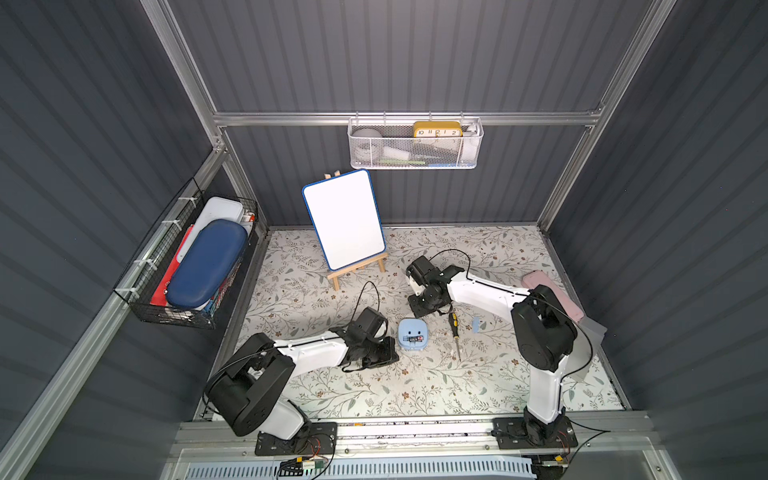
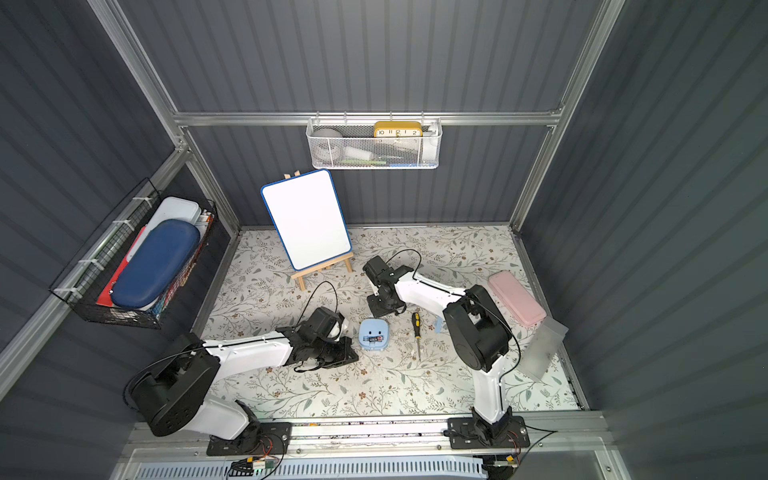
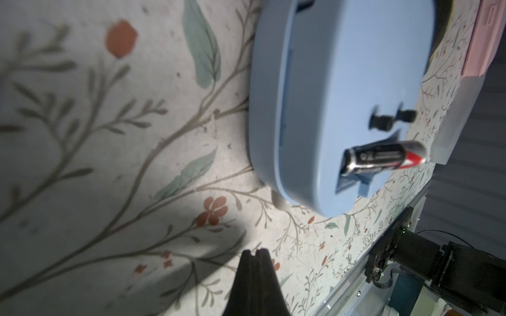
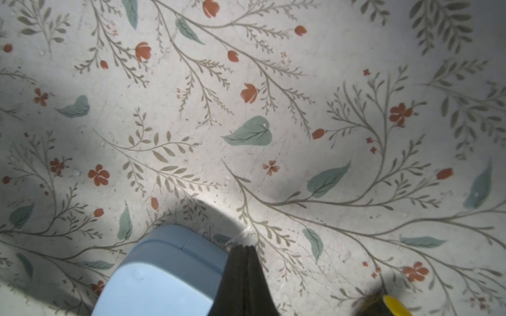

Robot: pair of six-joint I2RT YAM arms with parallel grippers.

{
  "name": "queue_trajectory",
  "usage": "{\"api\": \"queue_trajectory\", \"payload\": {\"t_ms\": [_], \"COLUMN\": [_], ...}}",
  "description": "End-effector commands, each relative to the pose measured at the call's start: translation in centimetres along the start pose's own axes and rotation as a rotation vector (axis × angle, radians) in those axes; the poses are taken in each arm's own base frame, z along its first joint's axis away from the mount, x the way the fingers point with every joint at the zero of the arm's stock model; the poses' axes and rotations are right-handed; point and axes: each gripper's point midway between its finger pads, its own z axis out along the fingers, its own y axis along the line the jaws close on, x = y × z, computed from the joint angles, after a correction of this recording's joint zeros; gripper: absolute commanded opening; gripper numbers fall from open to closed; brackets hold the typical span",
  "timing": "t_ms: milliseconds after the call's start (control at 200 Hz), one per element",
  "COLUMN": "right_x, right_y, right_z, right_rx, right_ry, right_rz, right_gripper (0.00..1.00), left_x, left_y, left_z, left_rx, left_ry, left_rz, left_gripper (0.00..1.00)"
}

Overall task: Remove the battery from the alarm
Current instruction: Adjust the alarm at the center of the board.

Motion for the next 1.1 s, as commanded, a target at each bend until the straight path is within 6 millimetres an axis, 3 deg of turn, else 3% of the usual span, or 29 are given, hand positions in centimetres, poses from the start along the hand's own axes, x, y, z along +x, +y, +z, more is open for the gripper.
{"api": "queue_trajectory", "payload": {"t_ms": [0, 460, 655, 945, 1096], "right_x": [0.8, 3.9, 5.0, 5.5, 5.1], "right_y": [0.0, 0.6, 0.7, -0.3, -0.8], "right_z": [0.4, 0.8, 0.2, -1.3, -4.5], "right_rx": [-0.013, -0.058, -0.057, 0.019, 0.101], "right_ry": [0.04, 0.101, 0.102, 0.085, 0.001], "right_rz": [0.011, 0.032, 0.045, 0.057, 0.024], "right_gripper": [0.0, 0.0, 0.0, 0.0, 0.25], "left_x": [-0.1, -2.7, -3.6, -3.8, -3.7], "left_y": [-1.1, -1.9, -2.3, -1.2, -0.7], "left_z": [0.5, 1.2, 1.0, 0.6, -0.2], "left_rx": [0.048, 0.044, 0.034, -0.042, -0.074], "left_ry": [0.009, -0.063, -0.092, -0.104, -0.118], "left_rz": [-0.01, -0.051, -0.041, -0.054, -0.049], "left_gripper": [0.0, 0.0, 0.0, 0.0, 0.0]}}
